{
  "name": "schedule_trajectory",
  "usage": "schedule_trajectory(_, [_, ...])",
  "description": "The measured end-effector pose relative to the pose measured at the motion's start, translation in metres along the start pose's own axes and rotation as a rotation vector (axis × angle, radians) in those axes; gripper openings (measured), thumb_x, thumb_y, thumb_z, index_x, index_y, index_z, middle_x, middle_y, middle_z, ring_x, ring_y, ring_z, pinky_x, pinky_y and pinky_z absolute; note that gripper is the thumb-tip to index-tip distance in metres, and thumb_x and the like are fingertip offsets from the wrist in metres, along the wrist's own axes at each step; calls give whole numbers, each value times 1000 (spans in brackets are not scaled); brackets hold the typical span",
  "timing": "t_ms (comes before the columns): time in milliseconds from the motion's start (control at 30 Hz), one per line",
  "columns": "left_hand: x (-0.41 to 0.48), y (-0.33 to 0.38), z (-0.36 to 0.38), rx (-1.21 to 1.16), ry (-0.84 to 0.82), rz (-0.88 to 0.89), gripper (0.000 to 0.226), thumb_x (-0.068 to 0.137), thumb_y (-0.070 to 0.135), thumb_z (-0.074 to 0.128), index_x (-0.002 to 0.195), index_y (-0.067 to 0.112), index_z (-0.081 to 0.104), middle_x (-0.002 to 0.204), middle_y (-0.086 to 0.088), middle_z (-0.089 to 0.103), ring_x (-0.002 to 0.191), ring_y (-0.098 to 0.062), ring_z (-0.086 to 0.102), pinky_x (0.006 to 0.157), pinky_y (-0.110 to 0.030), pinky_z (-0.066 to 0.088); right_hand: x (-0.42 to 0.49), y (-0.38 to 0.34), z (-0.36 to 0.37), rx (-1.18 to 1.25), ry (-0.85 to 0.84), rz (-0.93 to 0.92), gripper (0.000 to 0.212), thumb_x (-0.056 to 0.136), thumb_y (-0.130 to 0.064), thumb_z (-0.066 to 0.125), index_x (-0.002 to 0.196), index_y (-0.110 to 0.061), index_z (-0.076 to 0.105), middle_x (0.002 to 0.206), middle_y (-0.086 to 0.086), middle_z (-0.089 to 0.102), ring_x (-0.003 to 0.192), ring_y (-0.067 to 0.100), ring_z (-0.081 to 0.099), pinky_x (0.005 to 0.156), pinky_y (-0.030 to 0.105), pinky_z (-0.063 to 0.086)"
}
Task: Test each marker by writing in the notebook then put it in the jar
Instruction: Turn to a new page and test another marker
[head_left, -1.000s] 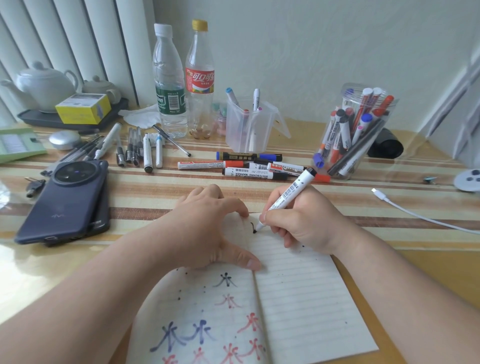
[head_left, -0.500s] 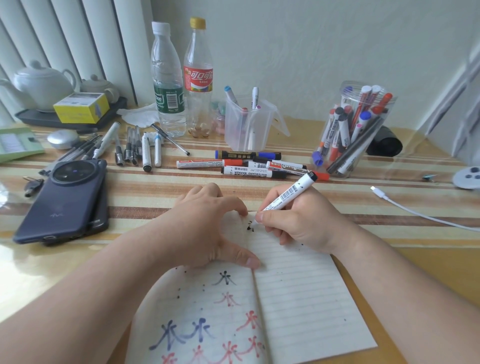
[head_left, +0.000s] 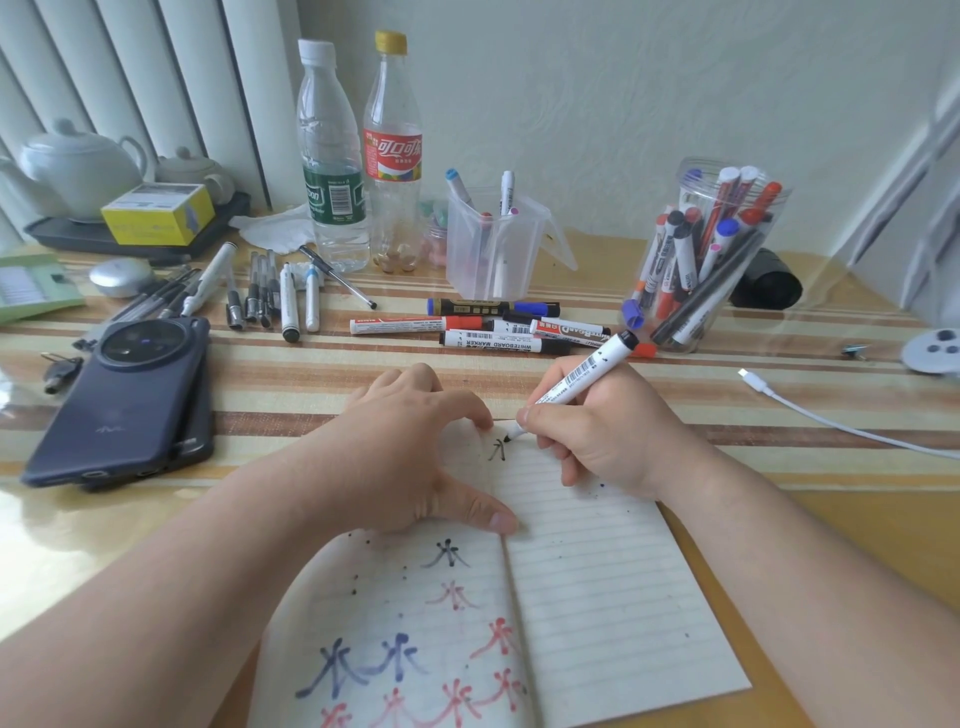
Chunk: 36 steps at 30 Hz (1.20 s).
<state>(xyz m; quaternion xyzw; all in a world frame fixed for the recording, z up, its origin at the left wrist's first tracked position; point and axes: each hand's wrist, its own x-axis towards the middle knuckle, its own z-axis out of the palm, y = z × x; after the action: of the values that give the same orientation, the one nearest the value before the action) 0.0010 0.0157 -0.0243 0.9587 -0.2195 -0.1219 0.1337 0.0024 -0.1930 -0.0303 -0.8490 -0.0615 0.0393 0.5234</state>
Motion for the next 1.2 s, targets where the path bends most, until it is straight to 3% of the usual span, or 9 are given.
schedule_trajectory(200, [0, 0, 1, -4, 5, 5, 94, 44, 94, 62, 128, 57, 42, 119, 14, 37, 119, -12, 32, 93, -30, 31, -1, -1, -2, -20, -31, 30, 19, 84, -8, 70, 66, -13, 62, 58, 7, 61, 41, 24, 55, 42, 26, 41])
schedule_trajectory(300, [1, -1, 1, -8, 6, 8, 95, 43, 95, 61, 128, 57, 42, 118, 14, 38, 120, -12, 33, 97, -32, 34, 1, -2, -1, -66, 3, 52, 18, 78, -7, 66, 70, 4, 54, 58, 12, 49, 38, 15, 42, 39, 21, 33])
schedule_trajectory(367, [1, -1, 1, -9, 10, 10, 98, 43, 94, 62, 131, 57, 40, 120, 14, 37, 121, -12, 33, 101, -33, 34, 3, -2, 0, -57, 39, 37, 25, 70, -13, 65, 69, 6, 48, 58, 11, 43, 42, 13, 36, 40, 21, 30])
schedule_trajectory(500, [-1, 0, 2, -70, 118, 84, 125, 41, 89, 72, 147, 52, 16, 127, 20, 34, 124, -7, 33, 104, -30, 34, 3, 6, -3, 251, 66, 32, 17, 76, -2, 63, 65, -8, 52, 53, 10, 40, 41, 18, 30, 40, 21, 25])
schedule_trajectory(600, [-3, 5, 5, -222, 197, 211, 139, 44, 75, 83, 150, 54, -5, 119, 24, 37, 105, 6, 37, 93, -15, 34, 2, 6, -7, 436, 19, -49, 8, 75, -4, 64, 74, -6, 57, 49, 5, 35, 43, 18, 28, 41, 24, 28])
schedule_trajectory(700, [-4, 9, 13, -372, 238, 303, 142, 51, 60, 90, 148, 58, -14, 114, 25, 43, 100, 7, 43, 81, -9, 38, -1, 2, -10, 561, -48, -108, 8, 77, -2, 64, 80, -6, 58, 50, 4, 33, 46, 17, 25, 42, 25, 31])
schedule_trajectory(933, [-1, 8, 20, -556, 266, 418, 139, 59, 50, 93, 156, 43, -7, 112, 11, 55, 87, -13, 50, 81, -15, 41, -6, -3, -8, 565, -96, -185, 6, 79, -3, 63, 82, -7, 66, 53, 7, 43, 48, 19, 39, 42, 25, 36])
schedule_trajectory(1067, [-1, 8, 20, -539, 270, 442, 137, 60, 51, 92, 156, 43, -6, 111, 10, 56, 88, -13, 50, 82, -16, 42, -8, -5, -8, 559, -128, -150, 13, 81, -11, 60, 84, -9, 72, 60, 11, 51, 53, 20, 45, 43, 25, 36])
schedule_trajectory(1200, [-4, 12, 20, -498, 285, 445, 126, 70, 45, 86, 157, 36, -4, 110, 14, 53, 95, -3, 51, 82, -11, 40, -10, -6, -7, 475, -132, -167, 18, 82, -12, 58, 87, -9, 75, 67, 16, 58, 58, 24, 51, 43, 27, 38])
